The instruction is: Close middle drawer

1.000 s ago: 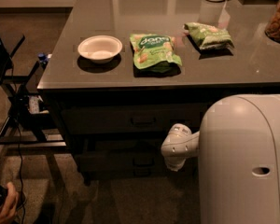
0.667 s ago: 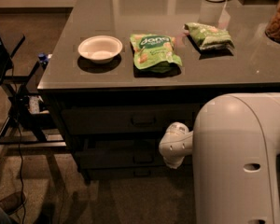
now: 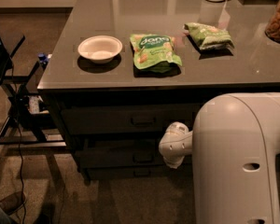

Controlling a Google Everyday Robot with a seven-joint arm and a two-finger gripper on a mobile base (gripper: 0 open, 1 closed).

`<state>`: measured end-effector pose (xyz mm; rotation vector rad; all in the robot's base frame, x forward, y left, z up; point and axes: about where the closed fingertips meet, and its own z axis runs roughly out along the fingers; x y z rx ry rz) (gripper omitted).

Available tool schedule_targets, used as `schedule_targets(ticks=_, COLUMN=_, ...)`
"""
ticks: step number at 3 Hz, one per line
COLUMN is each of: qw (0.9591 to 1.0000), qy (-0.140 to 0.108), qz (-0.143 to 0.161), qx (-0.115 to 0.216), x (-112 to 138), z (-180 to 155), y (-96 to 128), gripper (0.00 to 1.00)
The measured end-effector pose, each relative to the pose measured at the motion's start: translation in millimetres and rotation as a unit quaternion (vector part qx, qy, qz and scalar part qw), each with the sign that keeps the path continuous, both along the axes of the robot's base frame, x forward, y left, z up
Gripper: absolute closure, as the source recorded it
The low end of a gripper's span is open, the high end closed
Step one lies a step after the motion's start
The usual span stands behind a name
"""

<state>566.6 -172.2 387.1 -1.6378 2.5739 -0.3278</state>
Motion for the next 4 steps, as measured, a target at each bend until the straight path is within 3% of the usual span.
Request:
schedule_targets(ticks=2, qw=1.0, qy=0.0, qz=0.0, qx=0.0, x=0.0, z=0.0, y=0.0, gripper=0.16)
schedule_targets(ticks=3, qw=1.0, qy=0.0, qz=0.0, qx=0.0, x=-0.1, z=-0.2, y=-0.1, gripper=0.0)
schedule_targets(ticks=4, qw=1.0, qy=0.0, qz=0.0, qx=0.0, x=-0.2, z=-0.2, y=-0.1, gripper=0.0)
